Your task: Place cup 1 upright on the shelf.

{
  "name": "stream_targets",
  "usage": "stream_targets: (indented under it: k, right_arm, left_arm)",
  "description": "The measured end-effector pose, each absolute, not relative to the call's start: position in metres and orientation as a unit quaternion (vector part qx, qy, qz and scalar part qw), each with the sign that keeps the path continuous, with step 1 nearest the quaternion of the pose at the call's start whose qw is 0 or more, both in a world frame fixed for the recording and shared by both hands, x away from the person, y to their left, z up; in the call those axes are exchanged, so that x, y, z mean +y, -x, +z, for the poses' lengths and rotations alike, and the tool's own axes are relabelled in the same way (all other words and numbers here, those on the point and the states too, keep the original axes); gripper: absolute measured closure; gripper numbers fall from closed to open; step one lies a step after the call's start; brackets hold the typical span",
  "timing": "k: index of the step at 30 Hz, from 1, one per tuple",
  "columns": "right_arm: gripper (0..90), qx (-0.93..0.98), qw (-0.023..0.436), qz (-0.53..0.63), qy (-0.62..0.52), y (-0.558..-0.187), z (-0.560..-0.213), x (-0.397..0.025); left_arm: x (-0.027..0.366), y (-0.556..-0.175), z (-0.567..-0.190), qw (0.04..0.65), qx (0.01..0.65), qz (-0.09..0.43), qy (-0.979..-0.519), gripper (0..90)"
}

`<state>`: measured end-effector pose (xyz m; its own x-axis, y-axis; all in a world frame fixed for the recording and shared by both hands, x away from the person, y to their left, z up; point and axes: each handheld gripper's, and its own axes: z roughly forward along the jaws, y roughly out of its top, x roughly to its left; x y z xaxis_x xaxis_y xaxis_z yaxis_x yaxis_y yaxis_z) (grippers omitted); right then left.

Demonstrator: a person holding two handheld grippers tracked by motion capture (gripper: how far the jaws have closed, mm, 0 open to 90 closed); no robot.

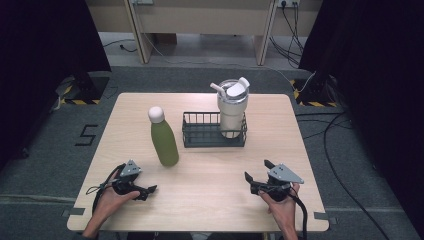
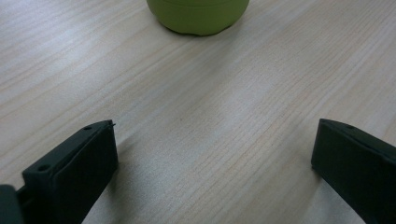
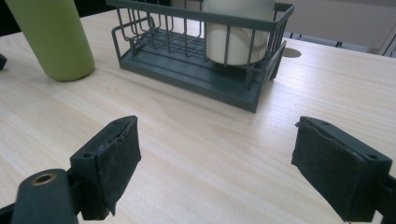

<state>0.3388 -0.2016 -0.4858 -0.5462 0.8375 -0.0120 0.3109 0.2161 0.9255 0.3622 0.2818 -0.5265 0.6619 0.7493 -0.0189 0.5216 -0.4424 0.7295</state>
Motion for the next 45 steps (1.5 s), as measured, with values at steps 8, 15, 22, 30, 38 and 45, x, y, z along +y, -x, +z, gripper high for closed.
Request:
stream_targets:
  k: [8,15,22,30,38,45]
  right_arm:
    - [15.1,0.737,0.259,0.481,-0.398,-0.328,-0.492,-0.208]
    - [15.1,0.744,0.25,0.473,-0.401,-0.323,-0.497,-0.211]
    - [15.1,0.759,0.24,0.449,-0.406,-0.318,-0.503,-0.212]
    - [15.2,0.773,0.225,0.426,-0.412,-0.316,-0.509,-0.213]
    - [15.1,0.789,0.212,0.4,-0.416,-0.313,-0.514,-0.213]
    - [15.1,0.804,0.2,0.373,-0.418,-0.311,-0.517,-0.211]
  left_arm:
    - [0.282,-0.362,-0.526,0.366,0.381,0.156,-0.835,0.0]
    - [0.282,-0.362,-0.526,0.366,0.381,0.156,-0.835,0.0]
    - [0.282,-0.362,-0.526,0.366,0.381,0.156,-0.835,0.0]
    - [0.282,-0.362,-0.526,0.366,0.381,0.156,-0.835,0.0]
    - [0.282,-0.362,-0.526,0.366,0.381,0.156,-0.835,0.0]
    - [0.282,-0.362,-0.526,0.366,0.381,0.156,-0.835,0.0]
